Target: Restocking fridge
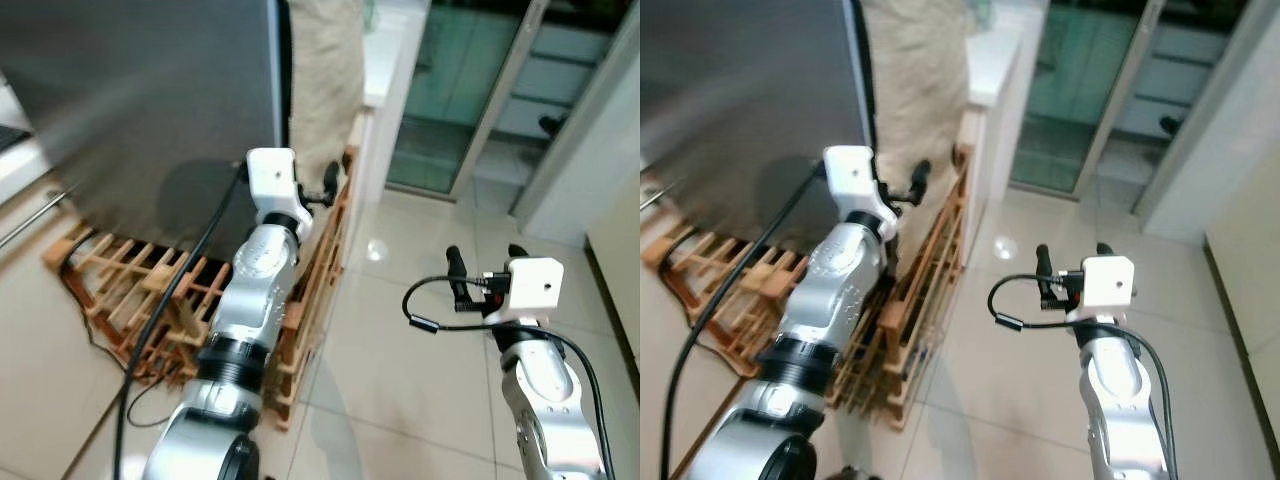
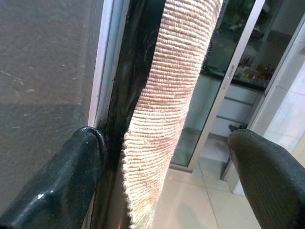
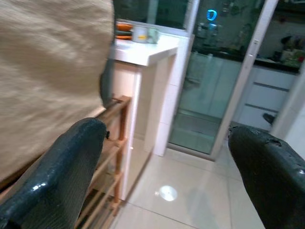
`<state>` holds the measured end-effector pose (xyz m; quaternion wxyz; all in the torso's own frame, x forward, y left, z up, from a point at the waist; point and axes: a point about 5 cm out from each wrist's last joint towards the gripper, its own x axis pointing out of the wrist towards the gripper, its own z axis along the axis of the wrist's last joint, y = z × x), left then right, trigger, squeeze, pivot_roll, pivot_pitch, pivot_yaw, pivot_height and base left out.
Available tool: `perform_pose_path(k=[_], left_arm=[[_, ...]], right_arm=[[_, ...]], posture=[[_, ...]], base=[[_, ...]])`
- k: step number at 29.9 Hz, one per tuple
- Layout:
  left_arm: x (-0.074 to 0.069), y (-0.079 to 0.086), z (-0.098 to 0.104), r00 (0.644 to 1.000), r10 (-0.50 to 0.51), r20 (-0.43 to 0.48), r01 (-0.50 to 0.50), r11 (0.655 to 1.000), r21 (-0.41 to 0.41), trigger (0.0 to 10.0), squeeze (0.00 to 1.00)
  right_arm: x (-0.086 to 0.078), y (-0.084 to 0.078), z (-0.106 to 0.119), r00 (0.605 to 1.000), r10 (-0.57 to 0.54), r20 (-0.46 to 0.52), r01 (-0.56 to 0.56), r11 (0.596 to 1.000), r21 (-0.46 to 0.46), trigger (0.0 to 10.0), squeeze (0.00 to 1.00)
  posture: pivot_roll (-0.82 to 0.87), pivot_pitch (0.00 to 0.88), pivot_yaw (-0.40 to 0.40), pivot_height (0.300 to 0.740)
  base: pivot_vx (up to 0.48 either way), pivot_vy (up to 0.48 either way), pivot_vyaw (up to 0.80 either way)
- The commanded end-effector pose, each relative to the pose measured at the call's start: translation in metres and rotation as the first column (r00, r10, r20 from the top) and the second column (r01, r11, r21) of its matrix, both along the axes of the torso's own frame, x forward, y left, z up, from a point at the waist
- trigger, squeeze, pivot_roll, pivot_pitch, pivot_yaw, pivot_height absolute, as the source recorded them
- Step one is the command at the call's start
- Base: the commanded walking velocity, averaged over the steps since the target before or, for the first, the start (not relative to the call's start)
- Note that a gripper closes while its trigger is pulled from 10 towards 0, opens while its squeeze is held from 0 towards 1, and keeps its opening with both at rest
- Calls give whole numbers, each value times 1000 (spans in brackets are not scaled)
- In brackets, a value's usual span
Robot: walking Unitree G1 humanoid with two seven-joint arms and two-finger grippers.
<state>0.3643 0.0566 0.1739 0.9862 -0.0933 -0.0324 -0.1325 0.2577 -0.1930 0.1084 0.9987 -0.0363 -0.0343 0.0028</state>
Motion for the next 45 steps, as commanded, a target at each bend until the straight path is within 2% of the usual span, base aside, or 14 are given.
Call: perform_pose_path(k=[1,4,7,8,9,10,15,17,21,23,24,30,37,45], left_arm=[[-14,-69,17,890,-454,40,456,884,-99,10000,0],[-23,-87,20,815,-576,60,579,806,-121,10000,0],[-50,-137,40,605,-782,148,796,594,-112,10000,0],[-50,-137,40,605,-782,148,796,594,-112,10000,0],[-82,-181,54,416,-887,200,908,396,-133,10000,0],[-96,-196,57,349,-913,211,936,325,-137,10000,0],[-121,-217,59,240,-944,227,969,217,-121,10000,0],[-114,-211,62,264,-933,245,960,230,-159,10000,0],[-51,-138,58,565,-783,260,823,516,-237,10000,0],[-45,-125,57,598,-757,264,801,547,-244,10000,0],[-33,-87,47,677,-688,262,736,632,-243,10000,0],[-39,36,2,890,-433,142,455,863,-218,10000,0],[-69,101,-10,992,-108,73,117,983,-142,10000,0],[-75,128,-49,953,290,-93,-283,956,82,10000,0]], right_arm=[[-4,-1,1,1000,23,0,-23,1000,5,10000,0],[-7,-2,-1,999,36,-13,-36,999,9,10000,0],[-22,-6,-13,996,62,-70,-63,998,-14,10000,0],[-22,-6,-13,996,62,-70,-63,998,-14,10000,0],[-33,-10,-20,993,59,-102,-63,998,-32,10000,0],[-35,-11,-21,993,55,-106,-60,998,-36,10000,0],[-38,-10,-22,992,52,-113,-57,998,-39,10000,0],[-38,-8,-22,991,68,-114,-74,996,-46,10000,0],[-32,4,-29,992,62,-112,-64,998,-12,10000,0],[-31,6,-30,992,59,-112,-59,998,-1,10000,0],[-28,7,-33,993,42,-113,-38,999,33,10000,0],[1,1,-31,991,-1,-135,17,993,120,10000,0],[28,14,-31,987,61,-151,-45,993,112,10000,0],[40,27,-29,988,71,-136,-53,990,132,10000,0]], posture=[[-187,0,-24,740],[-187,0,-24,740],[-245,0,1,740],[-245,0,1,740],[-265,0,10,740],[-278,0,18,740],[-289,0,23,740],[-298,0,24,740],[-239,0,-2,740],[-234,0,-3,740],[-207,0,-8,740],[-96,0,-44,740],[15,0,-80,740],[12,0,-67,740]], base=[[0,0,0],[0,0,0],[0,0,0],[0,0,0],[0,0,0],[0,0,0],[0,0,0],[0,0,0],[0,0,0],[0,0,0],[0,0,0],[0,0,0],[0,0,216],[0,0,616]])
